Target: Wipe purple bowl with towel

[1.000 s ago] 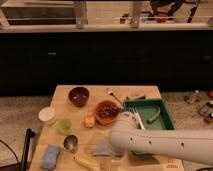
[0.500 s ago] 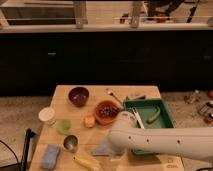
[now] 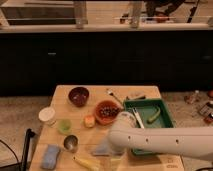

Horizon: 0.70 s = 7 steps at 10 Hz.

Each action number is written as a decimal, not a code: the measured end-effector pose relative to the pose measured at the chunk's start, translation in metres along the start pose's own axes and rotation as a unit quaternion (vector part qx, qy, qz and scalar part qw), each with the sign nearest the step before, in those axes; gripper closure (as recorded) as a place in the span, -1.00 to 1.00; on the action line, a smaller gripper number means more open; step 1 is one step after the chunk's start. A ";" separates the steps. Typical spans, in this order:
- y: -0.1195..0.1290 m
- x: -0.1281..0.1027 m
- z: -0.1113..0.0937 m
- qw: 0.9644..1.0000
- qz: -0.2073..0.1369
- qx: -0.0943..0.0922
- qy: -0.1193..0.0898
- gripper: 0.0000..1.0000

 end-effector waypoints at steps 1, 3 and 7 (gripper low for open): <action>0.000 0.002 0.001 1.000 0.000 -0.001 0.001 -0.60; 0.001 0.004 0.006 1.000 -0.003 -0.004 0.004 -0.60; -0.001 0.005 0.010 1.000 -0.002 -0.002 0.004 -0.60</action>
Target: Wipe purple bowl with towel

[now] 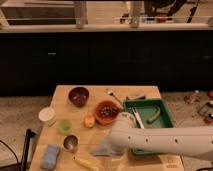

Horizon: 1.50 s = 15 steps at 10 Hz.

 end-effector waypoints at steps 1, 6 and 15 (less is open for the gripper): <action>0.001 0.002 0.002 1.000 0.002 -0.001 0.000 -0.60; 0.001 0.004 0.004 1.000 0.002 -0.001 0.001 -0.60; -0.016 -0.001 0.011 1.000 -0.004 0.018 0.024 -0.60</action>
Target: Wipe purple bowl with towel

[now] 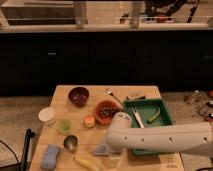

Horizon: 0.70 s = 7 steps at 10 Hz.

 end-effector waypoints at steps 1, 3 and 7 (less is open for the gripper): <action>-0.003 -0.001 0.001 1.000 -0.002 0.005 0.004 -0.60; -0.012 -0.001 0.003 1.000 -0.001 0.024 0.007 -0.60; -0.028 0.000 0.007 0.999 0.004 0.040 0.001 -0.60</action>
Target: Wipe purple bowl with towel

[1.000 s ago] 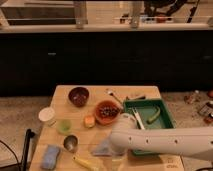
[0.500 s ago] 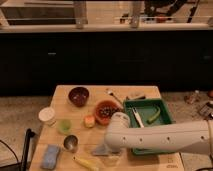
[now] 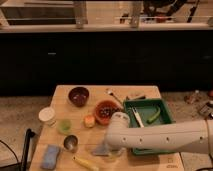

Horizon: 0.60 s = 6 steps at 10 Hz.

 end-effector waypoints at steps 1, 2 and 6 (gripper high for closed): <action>-0.003 0.000 0.002 1.000 0.000 0.001 -0.003 -0.60; -0.007 -0.002 0.005 1.000 -0.001 0.001 -0.006 -0.60; -0.011 -0.004 0.017 1.000 -0.002 0.001 -0.015 -0.60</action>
